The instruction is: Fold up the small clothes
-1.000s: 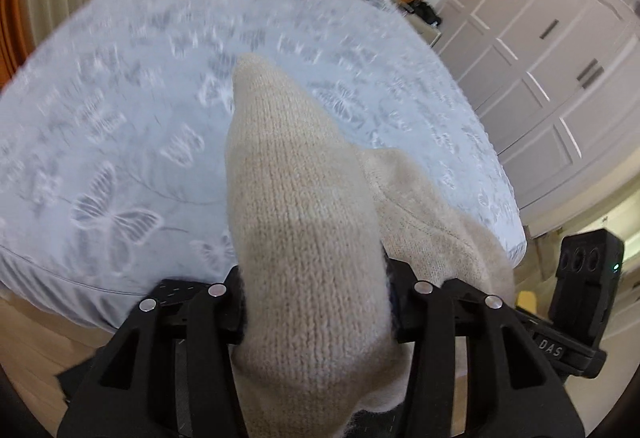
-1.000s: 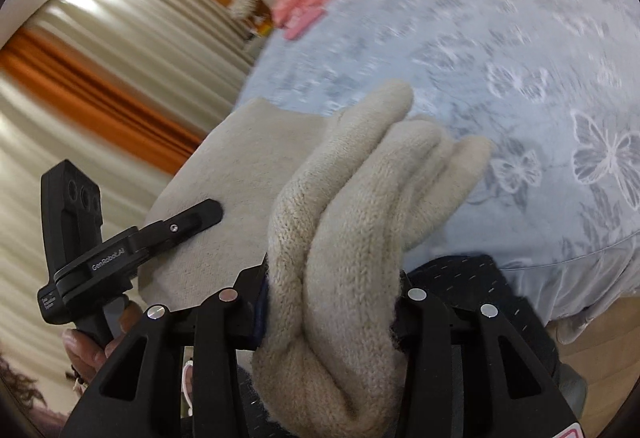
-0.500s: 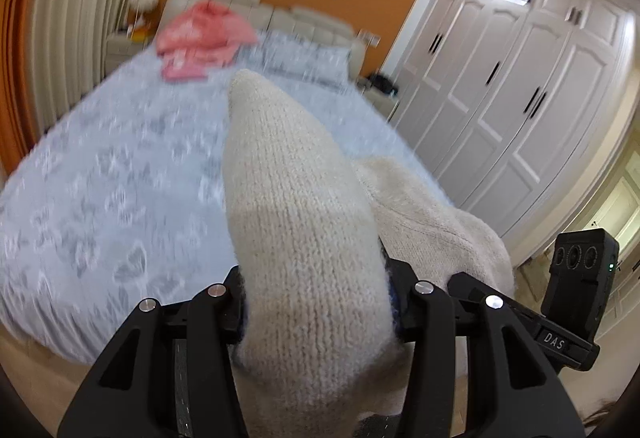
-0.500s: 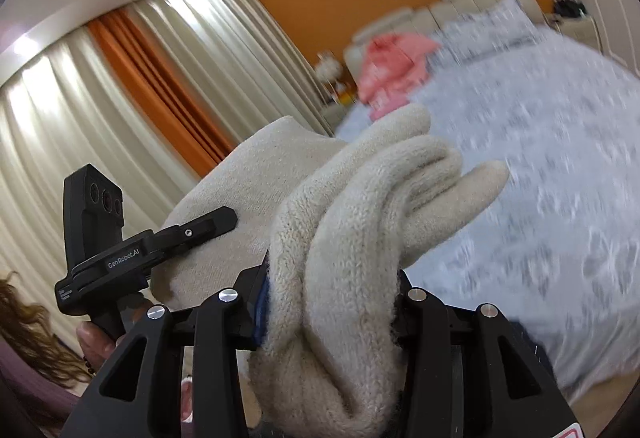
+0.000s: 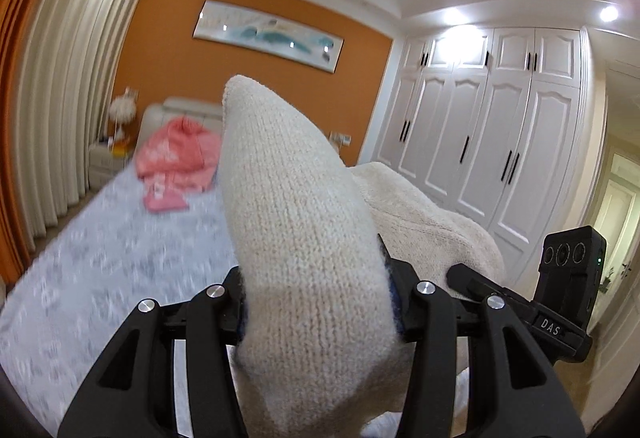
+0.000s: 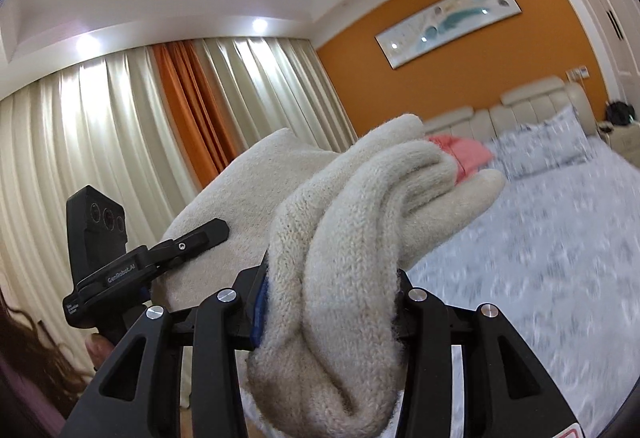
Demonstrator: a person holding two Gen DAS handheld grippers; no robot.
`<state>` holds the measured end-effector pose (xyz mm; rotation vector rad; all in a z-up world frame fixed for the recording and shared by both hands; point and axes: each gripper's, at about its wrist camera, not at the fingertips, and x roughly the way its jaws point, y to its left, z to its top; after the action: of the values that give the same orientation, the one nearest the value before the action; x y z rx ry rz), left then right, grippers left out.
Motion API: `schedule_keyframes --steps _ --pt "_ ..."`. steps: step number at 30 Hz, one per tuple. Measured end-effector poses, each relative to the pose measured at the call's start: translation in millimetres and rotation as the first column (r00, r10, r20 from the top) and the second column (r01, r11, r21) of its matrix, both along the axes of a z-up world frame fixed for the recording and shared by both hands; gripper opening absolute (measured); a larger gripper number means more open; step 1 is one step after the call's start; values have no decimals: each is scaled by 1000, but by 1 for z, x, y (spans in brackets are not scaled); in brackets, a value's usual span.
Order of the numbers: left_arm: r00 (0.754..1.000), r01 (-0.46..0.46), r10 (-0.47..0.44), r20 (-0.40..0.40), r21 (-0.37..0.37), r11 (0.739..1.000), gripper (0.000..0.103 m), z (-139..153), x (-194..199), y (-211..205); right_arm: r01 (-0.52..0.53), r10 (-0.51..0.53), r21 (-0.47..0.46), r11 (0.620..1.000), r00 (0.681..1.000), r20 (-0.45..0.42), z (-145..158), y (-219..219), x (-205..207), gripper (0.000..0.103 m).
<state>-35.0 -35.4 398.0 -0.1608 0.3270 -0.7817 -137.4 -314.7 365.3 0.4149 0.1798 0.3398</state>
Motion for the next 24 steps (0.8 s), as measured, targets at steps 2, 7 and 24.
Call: schedule_keyframes --steps 2,7,24 --pt "999 -9 9 36 -10 1000 48 13 23 -9 -2 2 -6 1000 1000 18 9 -8 22 41" --pt "998 -27 28 58 -16 1000 48 23 92 -33 4 -3 -30 1000 999 35 20 -32 95 41" --pt "968 -63 85 -237 98 993 48 -215 374 -131 45 -3 109 993 933 -360 -225 -132 369 43"
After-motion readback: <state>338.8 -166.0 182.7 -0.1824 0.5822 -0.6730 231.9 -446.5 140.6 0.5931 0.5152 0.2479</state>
